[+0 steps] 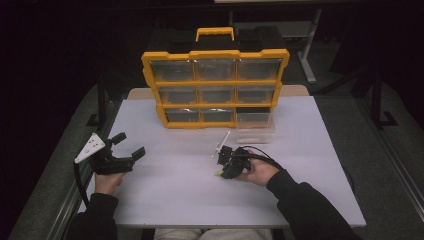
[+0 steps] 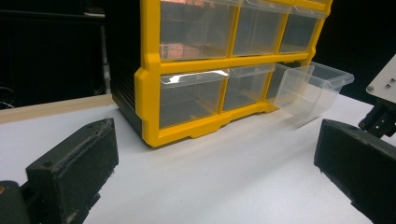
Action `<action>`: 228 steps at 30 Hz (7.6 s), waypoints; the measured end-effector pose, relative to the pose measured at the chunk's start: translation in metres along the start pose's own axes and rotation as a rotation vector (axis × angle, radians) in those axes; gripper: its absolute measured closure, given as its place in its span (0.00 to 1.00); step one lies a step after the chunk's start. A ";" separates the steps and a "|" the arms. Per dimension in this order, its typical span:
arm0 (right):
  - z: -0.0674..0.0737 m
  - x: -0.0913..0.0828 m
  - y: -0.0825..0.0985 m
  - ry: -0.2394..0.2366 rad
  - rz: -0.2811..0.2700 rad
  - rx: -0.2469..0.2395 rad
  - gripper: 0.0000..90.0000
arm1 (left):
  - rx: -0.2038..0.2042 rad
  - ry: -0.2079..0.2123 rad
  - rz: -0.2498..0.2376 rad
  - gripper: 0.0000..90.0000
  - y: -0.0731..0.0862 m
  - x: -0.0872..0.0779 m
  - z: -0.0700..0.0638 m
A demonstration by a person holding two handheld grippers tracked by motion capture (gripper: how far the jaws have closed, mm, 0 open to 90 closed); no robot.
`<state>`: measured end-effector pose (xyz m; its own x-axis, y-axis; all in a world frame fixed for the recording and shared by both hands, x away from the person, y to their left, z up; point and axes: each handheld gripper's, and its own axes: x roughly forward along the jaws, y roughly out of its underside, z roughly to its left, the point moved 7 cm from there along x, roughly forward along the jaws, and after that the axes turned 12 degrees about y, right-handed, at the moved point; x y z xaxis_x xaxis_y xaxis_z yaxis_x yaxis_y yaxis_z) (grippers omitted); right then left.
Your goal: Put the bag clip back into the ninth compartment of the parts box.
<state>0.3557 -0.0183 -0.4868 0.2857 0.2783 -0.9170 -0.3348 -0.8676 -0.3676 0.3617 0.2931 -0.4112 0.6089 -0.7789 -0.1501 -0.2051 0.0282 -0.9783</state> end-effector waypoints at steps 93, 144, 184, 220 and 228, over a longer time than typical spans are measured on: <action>-0.092 -0.111 -0.016 0.043 -0.284 0.265 0.86 | -0.015 -0.006 -0.013 0.00 0.000 -0.002 0.003; -0.154 -0.100 0.020 0.188 -0.245 0.454 0.47 | -0.014 -0.009 -0.005 0.00 0.001 -0.001 0.004; -0.144 -0.128 0.056 0.262 -0.515 0.646 0.00 | -0.010 -0.004 0.004 0.00 0.002 0.000 0.002; -0.118 -0.123 0.102 0.401 -0.668 0.658 0.00 | -0.011 0.005 0.011 0.00 0.003 0.001 0.000; -0.110 -0.115 0.112 0.426 -0.687 0.653 0.00 | -0.012 0.004 0.010 0.00 0.003 0.002 0.000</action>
<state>0.3838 -0.1926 -0.4052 0.8499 0.3498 -0.3940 -0.3645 -0.1494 -0.9191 0.3621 0.2921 -0.4147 0.6037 -0.7811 -0.1593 -0.2201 0.0287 -0.9751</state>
